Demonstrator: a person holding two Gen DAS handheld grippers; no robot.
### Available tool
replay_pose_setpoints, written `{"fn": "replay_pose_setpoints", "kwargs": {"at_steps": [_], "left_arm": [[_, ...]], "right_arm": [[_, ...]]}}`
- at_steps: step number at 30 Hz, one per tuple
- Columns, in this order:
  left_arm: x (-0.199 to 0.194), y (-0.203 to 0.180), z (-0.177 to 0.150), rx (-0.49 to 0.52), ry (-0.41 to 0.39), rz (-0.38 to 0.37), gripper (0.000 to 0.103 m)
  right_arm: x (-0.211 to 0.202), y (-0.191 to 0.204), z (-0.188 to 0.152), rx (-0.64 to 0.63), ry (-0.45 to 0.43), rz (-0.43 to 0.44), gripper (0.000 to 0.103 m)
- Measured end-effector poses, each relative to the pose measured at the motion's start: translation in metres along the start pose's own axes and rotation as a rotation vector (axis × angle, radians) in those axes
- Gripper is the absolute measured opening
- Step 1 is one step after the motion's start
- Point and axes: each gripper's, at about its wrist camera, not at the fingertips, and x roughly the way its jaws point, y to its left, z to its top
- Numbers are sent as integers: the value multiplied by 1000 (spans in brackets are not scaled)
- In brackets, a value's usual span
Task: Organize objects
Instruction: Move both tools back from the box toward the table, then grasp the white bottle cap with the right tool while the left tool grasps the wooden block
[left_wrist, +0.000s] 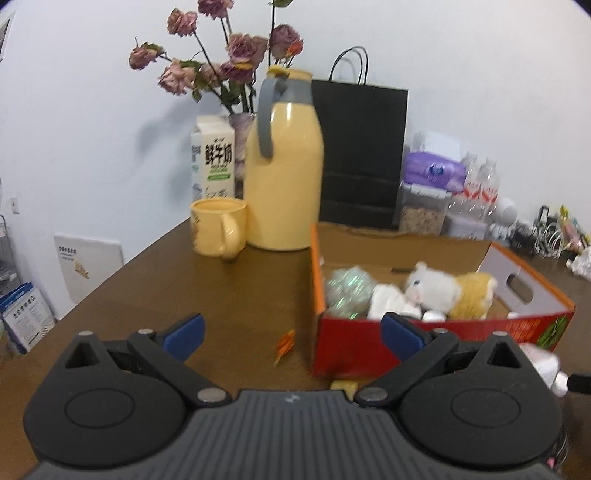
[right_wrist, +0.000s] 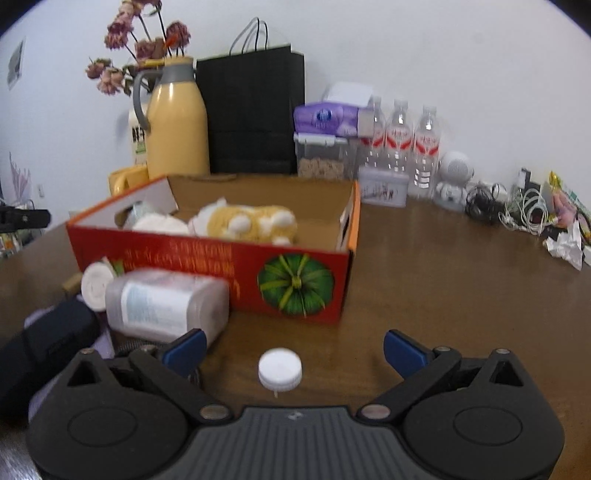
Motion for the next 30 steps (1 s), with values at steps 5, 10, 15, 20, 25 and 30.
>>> {"fn": "replay_pose_setpoints", "kwargs": {"at_steps": [5, 10, 15, 20, 25, 30], "left_arm": [[-8, 11, -10, -1, 30, 20, 103], [-11, 17, -20, -12, 56, 23, 103], [-8, 19, -29, -20, 89, 18, 103], [-3, 14, -30, -9, 116, 9, 103], [6, 5, -29, 20, 148, -8, 103], [23, -8, -26, 43, 220, -4, 103]], "right_arm": [[6, 2, -5, 13, 41, 9, 85], [16, 4, -8, 17, 79, 9, 68], [20, 6, -8, 24, 84, 4, 48], [20, 6, -8, 33, 68, -1, 27], [19, 7, -8, 28, 61, -7, 27], [14, 11, -7, 19, 26, -27, 27]]}}
